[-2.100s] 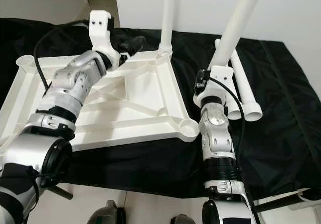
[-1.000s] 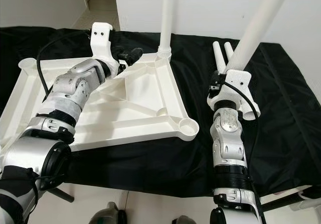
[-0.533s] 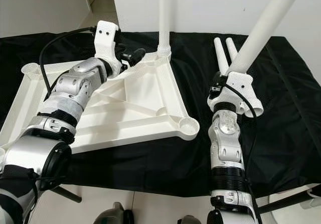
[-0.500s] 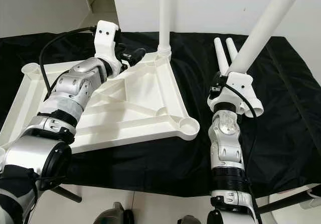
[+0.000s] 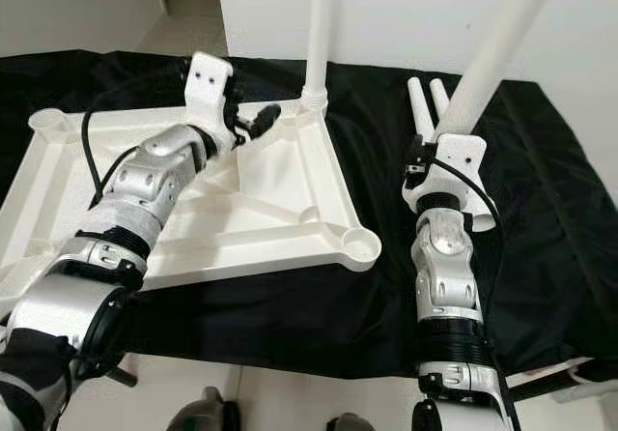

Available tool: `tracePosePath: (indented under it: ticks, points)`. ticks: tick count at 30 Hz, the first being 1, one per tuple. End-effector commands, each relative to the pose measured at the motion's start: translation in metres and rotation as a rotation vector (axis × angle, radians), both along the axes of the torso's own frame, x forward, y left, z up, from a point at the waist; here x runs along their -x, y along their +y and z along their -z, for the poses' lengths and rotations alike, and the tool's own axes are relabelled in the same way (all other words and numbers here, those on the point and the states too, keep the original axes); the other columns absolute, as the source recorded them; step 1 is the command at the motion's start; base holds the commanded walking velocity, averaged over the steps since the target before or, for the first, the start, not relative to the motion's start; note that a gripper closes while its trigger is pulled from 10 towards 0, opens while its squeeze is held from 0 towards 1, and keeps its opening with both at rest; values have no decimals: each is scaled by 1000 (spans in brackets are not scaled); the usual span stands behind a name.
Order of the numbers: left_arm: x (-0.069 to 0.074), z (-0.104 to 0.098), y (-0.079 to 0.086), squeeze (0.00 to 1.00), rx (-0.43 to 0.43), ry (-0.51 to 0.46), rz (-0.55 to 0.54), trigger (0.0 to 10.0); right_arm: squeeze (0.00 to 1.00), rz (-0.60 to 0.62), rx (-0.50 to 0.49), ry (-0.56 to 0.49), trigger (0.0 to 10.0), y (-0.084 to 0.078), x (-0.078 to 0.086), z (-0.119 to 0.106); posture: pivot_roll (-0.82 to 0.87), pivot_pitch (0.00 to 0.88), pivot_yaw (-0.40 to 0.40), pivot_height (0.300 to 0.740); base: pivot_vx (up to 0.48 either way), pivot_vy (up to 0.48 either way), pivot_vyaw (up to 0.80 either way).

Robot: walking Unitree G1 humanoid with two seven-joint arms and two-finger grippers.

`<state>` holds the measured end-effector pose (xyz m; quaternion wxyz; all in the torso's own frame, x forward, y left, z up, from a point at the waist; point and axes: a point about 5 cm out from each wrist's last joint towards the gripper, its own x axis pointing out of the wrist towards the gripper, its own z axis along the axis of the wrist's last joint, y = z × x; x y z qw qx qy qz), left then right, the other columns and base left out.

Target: Building children table

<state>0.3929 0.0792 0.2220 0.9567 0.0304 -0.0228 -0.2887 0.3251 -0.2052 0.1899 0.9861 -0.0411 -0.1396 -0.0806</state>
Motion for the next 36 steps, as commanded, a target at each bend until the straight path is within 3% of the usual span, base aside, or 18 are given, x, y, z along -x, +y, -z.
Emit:
tracePosePath:
  ticks: [1, 14, 18, 23, 24, 30, 31, 36]
  points:
    - [5, -6, -4, 0, -23, -72, 64, 10000, 0, -25, 6, 27, 10000, 2, -2, 2, 35, 0, -49, 740, 0, 0, 0]
    - [29, -1, -22, 0, -89, -124, 415, 10000, 0, -31, 18, 39, 10000, 0, 5, 8, 26, 0, -26, 740, 0, 0, 0]
    - [45, 6, -25, 0, -184, -140, 609, 10000, 0, -41, 21, 46, 10000, 1, 10, 12, 29, 0, -23, 740, 0, 0, 0]
    - [56, 12, -23, 0, -232, -134, 715, 10000, 0, -54, 29, 55, 10000, 3, 12, 14, 35, 0, -22, 740, 0, 0, 0]
    - [67, 19, -19, 0, -302, -142, 817, 10000, 0, -60, 35, 60, 10000, 2, 12, 15, 43, 0, -22, 740, 0, 0, 0]
    - [73, 24, -16, 0, -352, -132, 867, 10000, 0, -70, 26, 56, 10000, 1, 12, 14, 60, 0, -24, 740, 0, 0, 0]
    - [73, 27, -13, 0, -397, -116, 876, 10000, 0, -117, 21, 37, 10000, 8, 10, 12, 66, 0, -29, 740, 0, 0, 0]
    - [75, 28, -10, 0, -416, -116, 892, 10000, 0, -186, 24, 22, 10000, 21, 12, 10, 64, 0, -34, 740, 0, 0, 0]
